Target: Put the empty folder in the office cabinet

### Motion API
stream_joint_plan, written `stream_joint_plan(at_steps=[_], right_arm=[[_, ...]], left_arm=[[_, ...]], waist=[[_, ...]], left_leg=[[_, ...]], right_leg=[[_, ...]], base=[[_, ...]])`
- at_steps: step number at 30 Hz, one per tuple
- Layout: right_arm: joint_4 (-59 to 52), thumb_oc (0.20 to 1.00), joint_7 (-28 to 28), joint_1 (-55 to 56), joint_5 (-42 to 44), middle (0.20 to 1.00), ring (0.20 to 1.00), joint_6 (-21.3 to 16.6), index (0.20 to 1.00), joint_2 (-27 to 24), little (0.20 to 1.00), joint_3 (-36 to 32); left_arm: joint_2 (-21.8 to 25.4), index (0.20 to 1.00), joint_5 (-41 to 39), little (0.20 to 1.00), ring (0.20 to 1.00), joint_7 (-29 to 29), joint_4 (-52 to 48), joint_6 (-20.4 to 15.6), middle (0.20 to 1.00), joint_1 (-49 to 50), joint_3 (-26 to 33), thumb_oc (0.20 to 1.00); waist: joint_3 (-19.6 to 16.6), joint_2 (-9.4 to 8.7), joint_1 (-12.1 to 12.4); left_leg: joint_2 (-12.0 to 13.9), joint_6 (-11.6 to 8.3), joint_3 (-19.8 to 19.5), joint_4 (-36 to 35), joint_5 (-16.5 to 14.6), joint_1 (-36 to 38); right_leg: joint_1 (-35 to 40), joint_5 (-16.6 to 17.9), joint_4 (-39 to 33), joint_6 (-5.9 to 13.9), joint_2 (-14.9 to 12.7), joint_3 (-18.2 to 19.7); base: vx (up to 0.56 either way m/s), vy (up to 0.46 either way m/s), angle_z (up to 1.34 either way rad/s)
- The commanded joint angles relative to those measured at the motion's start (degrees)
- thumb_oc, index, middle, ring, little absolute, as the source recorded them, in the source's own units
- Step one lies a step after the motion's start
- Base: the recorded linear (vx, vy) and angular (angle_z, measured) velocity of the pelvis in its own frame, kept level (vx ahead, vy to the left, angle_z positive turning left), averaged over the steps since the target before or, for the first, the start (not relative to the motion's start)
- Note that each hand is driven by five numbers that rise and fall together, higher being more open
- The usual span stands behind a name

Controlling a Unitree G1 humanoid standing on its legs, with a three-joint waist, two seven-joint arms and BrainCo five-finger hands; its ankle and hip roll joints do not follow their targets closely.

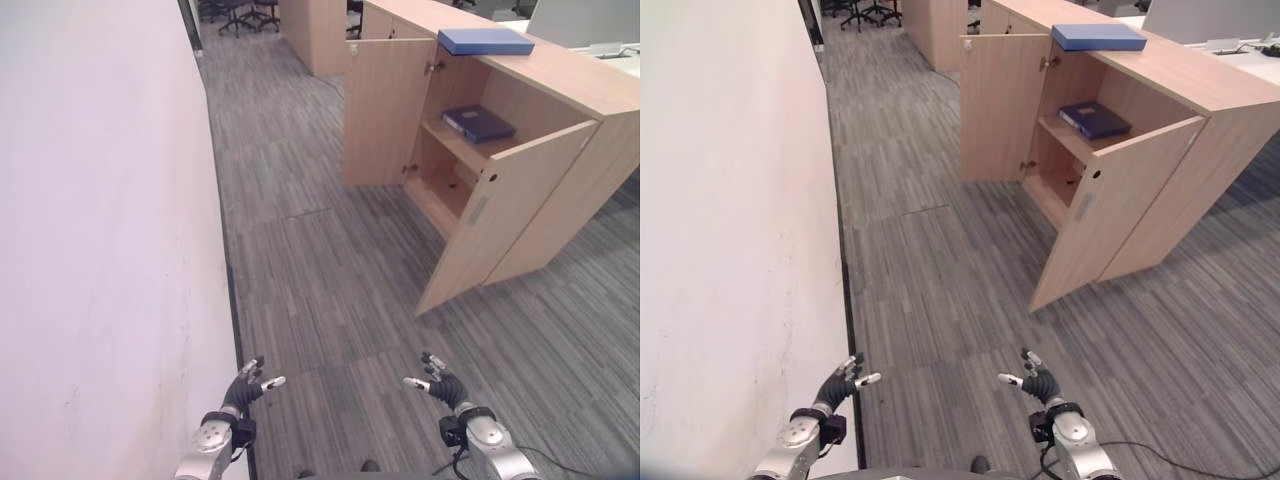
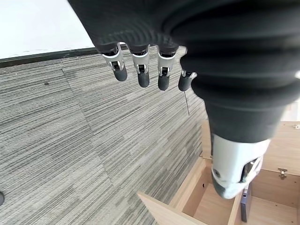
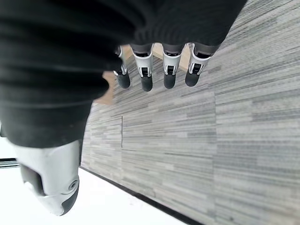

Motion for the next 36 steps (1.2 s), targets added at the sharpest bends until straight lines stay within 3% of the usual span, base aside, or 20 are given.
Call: stream_joint_plan(at_steps=[1, 36], right_arm=[[-1.0, 1.0, -0.2, -1.8, -0.1, 1.0, 1.0, -2.2, 1.0, 0.0, 1.0, 0.2], [-0.1, 1.0, -0.4, -2.1, 0.1, 1.0, 1.0, -1.7, 1.0, -0.2, 1.0, -0.4]], left_arm=[[0.8, 1.0, -0.5, 1.0, 1.0, -0.5, 0.8, -2.4, 1.0, -3.1, -1.1, 1.0], [0.7, 1.0, -1.1, 1.0, 1.0, -0.4, 0.6, -1.9, 1.0, -3.0, -0.8, 1.0]], waist=[[0.1, -2.24, -0.4], [0.3, -2.28, 0.1]], left_leg=[[-0.1, -2.3, 0.8, 0.2, -2.3, -0.1], [0.3, -2.6, -0.2, 0.2, -2.1, -0.1]], right_leg=[[4.6, -5.4, 1.8, 7.32, -5.5, 0.5], [4.6, -5.5, 1.8, 7.03, -5.2, -0.3]], base=[[0.0, 0.0, 0.0], [0.0, 0.0, 0.0]])
